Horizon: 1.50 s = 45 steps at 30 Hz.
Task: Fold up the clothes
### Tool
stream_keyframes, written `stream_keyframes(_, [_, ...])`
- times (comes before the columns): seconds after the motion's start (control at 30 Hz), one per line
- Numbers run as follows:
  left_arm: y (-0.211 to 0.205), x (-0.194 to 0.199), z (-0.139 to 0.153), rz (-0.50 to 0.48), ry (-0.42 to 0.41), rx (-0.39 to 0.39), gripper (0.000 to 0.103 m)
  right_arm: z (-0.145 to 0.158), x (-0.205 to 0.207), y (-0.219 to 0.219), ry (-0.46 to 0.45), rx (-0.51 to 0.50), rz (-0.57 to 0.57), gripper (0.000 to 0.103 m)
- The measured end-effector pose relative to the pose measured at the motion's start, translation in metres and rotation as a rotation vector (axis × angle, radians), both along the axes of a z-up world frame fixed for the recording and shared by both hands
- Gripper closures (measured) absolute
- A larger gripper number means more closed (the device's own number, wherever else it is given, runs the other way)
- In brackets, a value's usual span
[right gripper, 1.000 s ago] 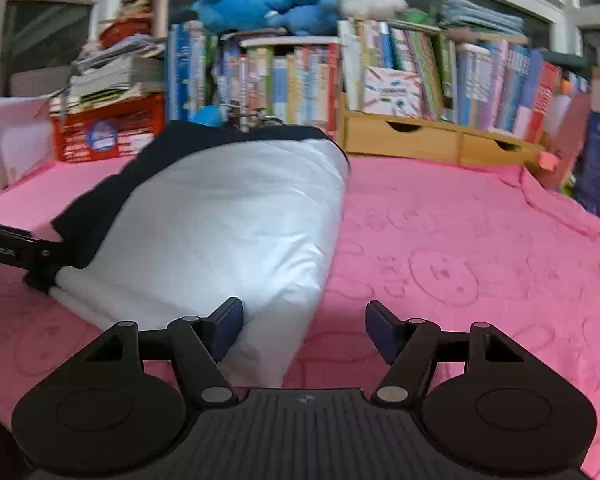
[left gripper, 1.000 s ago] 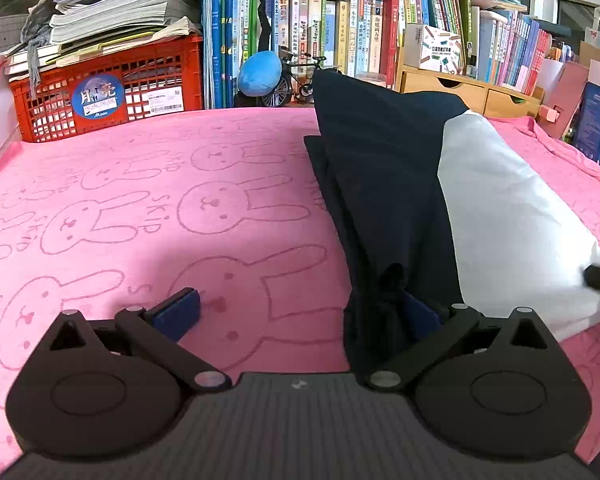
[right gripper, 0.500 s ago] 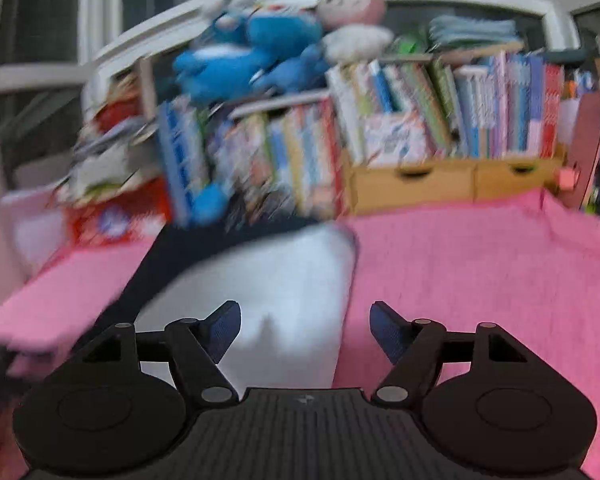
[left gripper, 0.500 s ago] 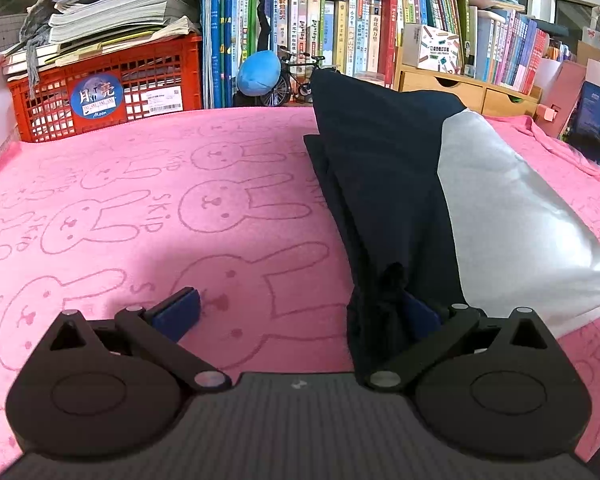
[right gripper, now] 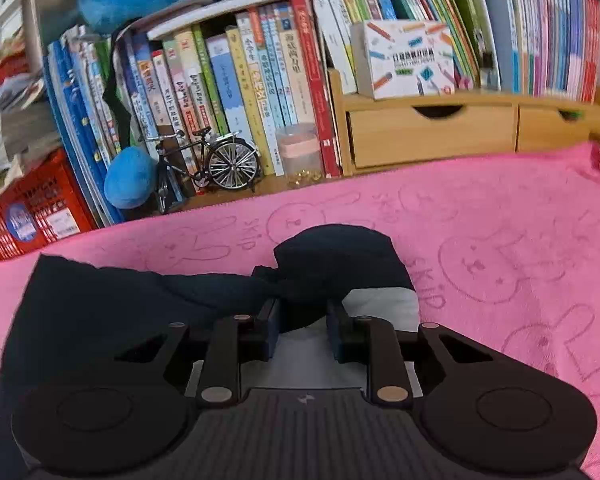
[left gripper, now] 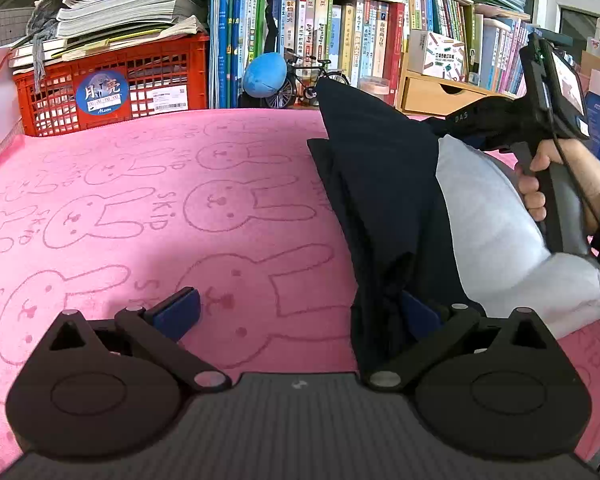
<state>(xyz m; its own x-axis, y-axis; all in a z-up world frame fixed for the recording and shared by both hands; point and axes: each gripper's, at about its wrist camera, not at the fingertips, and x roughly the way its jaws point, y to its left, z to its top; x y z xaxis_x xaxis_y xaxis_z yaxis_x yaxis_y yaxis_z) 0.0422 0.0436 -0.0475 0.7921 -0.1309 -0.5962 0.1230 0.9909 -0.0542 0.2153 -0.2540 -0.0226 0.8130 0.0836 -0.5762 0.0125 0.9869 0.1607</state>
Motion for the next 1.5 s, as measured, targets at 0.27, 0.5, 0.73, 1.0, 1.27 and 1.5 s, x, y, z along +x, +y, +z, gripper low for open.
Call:
stream_keyframes(0.27, [0.001,0.000,-0.001,-0.002,0.001,0.000,0.000,0.033,-0.052,0.019,-0.125,0.056,0.149,0.053])
stream_keyframes(0.5, [0.002,-0.002,-0.001,-0.001,0.000,0.005,0.000,0.018,-0.026,0.094,-0.055,-0.188,0.277,0.050])
stream_keyframes(0.73, [0.004,-0.001,-0.001,0.013,0.001,-0.006,0.000,-0.001,0.031,0.125,0.049,-0.250,0.259,0.046])
stream_keyframes(1.0, [0.003,-0.002,-0.001,0.004,0.004,-0.001,0.000,0.018,-0.009,0.097,-0.034,-0.077,0.247,0.031])
stream_keyframes(1.27, [0.003,-0.001,-0.001,0.001,0.006,0.003,0.000,0.033,-0.152,0.074,-0.211,-0.205,0.354,0.008])
stream_keyframes(1.5, [0.003,-0.001,-0.001,-0.003,0.008,0.012,0.000,-0.011,-0.214,0.042,-0.131,-0.312,0.273,0.007])
